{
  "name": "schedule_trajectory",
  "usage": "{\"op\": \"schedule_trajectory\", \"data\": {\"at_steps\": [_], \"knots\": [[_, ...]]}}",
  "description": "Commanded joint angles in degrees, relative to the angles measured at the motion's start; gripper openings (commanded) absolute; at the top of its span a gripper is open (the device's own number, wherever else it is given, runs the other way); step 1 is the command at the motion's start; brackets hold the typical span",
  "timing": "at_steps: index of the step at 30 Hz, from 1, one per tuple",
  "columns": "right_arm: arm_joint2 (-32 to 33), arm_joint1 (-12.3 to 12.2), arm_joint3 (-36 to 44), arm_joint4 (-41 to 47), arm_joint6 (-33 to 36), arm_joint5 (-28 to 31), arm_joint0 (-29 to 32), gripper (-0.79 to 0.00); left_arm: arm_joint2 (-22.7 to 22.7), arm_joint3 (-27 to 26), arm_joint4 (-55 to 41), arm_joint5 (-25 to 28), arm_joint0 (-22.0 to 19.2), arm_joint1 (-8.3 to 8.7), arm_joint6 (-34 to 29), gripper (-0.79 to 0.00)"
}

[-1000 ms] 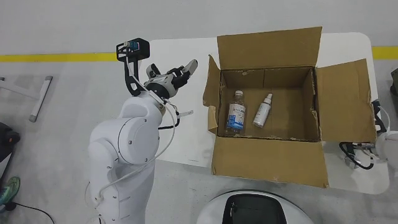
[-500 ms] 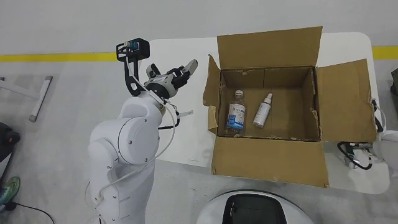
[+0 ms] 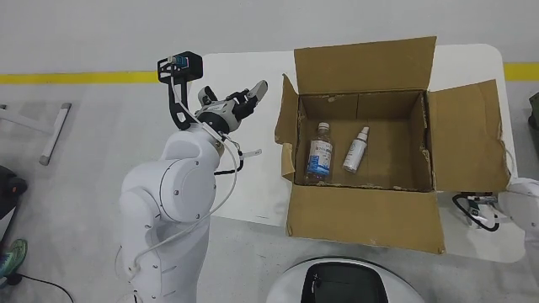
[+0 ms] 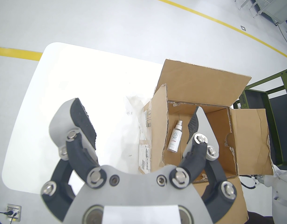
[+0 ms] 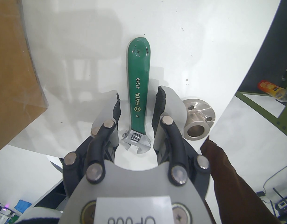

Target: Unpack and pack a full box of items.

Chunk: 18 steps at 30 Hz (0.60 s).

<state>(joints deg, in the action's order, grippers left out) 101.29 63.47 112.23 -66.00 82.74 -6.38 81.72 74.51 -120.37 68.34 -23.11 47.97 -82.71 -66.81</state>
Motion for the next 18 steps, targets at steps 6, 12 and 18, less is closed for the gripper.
{"op": "schedule_trajectory", "data": {"at_steps": [6,12,18], "knots": [[-0.51,-0.11,0.21,-0.27,0.26,-0.44,-0.22,-0.650,0.00,0.00,0.00,0.00,0.00,0.00,0.00,0.000],[-0.09,-0.23,0.89,-0.01,0.32,-0.70,0.13,-0.785,0.00,0.00,0.00,0.00,0.00,0.00,0.00,0.000],[1.74,-0.30,1.45,2.03,-0.23,-1.92,0.53,-0.785,0.00,0.00,0.00,0.00,0.00,0.00,0.00,0.000]]}}
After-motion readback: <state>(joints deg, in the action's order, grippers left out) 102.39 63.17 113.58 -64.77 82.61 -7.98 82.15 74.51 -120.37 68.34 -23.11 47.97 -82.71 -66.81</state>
